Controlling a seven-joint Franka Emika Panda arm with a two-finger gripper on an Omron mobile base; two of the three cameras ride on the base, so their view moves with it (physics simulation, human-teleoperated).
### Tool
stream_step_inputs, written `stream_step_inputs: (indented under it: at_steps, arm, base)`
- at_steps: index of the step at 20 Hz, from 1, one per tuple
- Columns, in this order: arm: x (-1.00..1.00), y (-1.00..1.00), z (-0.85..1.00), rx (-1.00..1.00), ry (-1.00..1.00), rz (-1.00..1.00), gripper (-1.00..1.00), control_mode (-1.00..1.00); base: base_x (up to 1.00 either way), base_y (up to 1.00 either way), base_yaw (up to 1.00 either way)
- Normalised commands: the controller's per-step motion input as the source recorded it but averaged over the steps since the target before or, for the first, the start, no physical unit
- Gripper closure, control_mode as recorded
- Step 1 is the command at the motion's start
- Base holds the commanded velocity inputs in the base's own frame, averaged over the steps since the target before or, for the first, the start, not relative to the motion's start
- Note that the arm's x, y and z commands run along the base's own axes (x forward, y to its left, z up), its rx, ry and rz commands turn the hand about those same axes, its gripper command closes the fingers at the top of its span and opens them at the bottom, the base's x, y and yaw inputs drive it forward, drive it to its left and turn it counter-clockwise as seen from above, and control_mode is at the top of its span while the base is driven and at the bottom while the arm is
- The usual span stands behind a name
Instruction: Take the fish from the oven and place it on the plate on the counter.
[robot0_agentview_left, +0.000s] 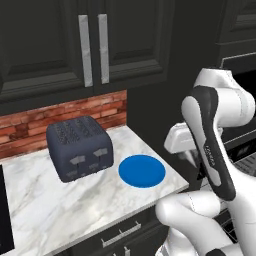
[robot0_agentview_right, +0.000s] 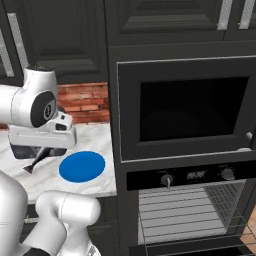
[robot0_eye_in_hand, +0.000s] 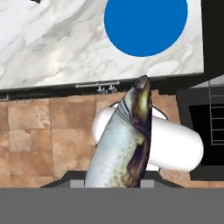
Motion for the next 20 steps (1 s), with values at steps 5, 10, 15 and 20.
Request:
stream_step_inputs:
  at_steps: [5,10,15,20]
  arm:
    - [0.16,0.02,-0.67,-0.07,0.24,-0.31,1.00,-1.00]
    - [0.04,0.03,-0.45,-0.03,0.06,-0.07,1.00,-1.00]
    - [0.35,0.15,-0.10,0.01,0.00,0.03,1.00,-1.00]
    - [0.81,0.01,-0.17,0.03,0.00,0.11,1.00,-1.00]
  base:
    - [0.00,0.00,0.00]
    - [0.00,0.00,0.00]
    - [0.00,0.00,0.00]
    - [0.00,0.00,0.00]
